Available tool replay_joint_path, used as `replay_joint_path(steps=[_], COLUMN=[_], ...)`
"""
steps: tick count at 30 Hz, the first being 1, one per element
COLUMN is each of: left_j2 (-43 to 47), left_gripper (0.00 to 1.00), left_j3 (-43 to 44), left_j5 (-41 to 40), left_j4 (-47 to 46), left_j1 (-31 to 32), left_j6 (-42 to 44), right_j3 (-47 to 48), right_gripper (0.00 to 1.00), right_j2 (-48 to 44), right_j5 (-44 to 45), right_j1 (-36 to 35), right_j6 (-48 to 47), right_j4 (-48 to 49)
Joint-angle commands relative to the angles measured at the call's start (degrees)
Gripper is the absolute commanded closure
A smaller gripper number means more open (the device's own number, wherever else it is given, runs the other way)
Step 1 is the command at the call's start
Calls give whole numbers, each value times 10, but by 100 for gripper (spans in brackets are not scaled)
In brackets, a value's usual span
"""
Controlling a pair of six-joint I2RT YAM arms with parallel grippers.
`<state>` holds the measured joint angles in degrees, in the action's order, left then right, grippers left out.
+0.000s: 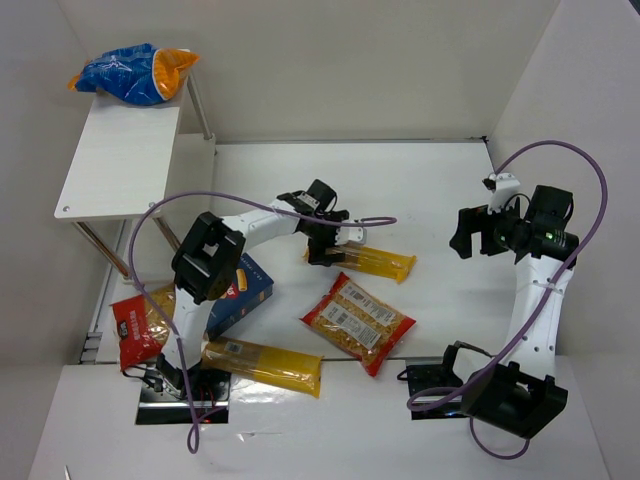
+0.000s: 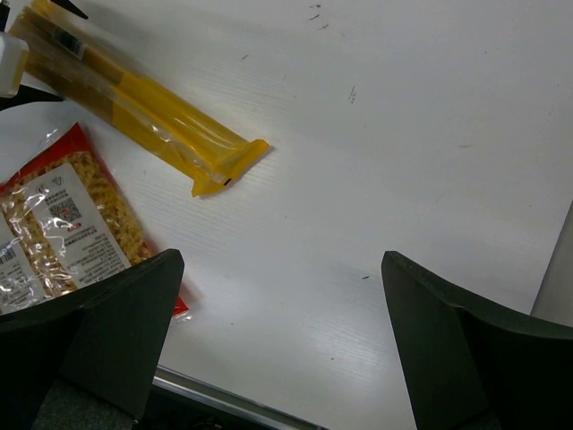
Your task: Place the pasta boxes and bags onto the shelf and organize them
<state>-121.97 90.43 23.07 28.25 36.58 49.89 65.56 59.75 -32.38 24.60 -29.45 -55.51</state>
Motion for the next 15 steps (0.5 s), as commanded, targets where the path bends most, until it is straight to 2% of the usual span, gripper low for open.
replay_joint_path(steps=[1, 4, 10, 12, 13, 14, 15], left_j2=[-21, -27, -33, -39, -39, -48, -54], left_gripper=[2, 2, 8, 20, 30, 59, 96], left_j3=[22, 27, 27, 27, 27, 38, 45], left_j5=[7, 7, 12, 12, 12, 12, 1], left_j4=[-7, 5, 35, 47, 72, 80, 74], left_j1=[4, 4, 16, 21, 26, 26, 26], left_j6=[32, 40, 63, 72, 89, 89, 67], right_j3=[20, 26, 26, 26, 26, 26, 31], right_gripper=[0, 0, 0, 0, 0, 0, 0], right_j2=[4, 4, 4, 4, 4, 4, 4], right_j5=[-15, -15, -20, -20, -20, -25, -25], right_j1=[10, 10, 10, 10, 10, 10, 10], right_j6=[-3, -3, -8, -8, -8, -8, -8], right_j4=[-12, -12, -17, -17, -17, -17, -17])
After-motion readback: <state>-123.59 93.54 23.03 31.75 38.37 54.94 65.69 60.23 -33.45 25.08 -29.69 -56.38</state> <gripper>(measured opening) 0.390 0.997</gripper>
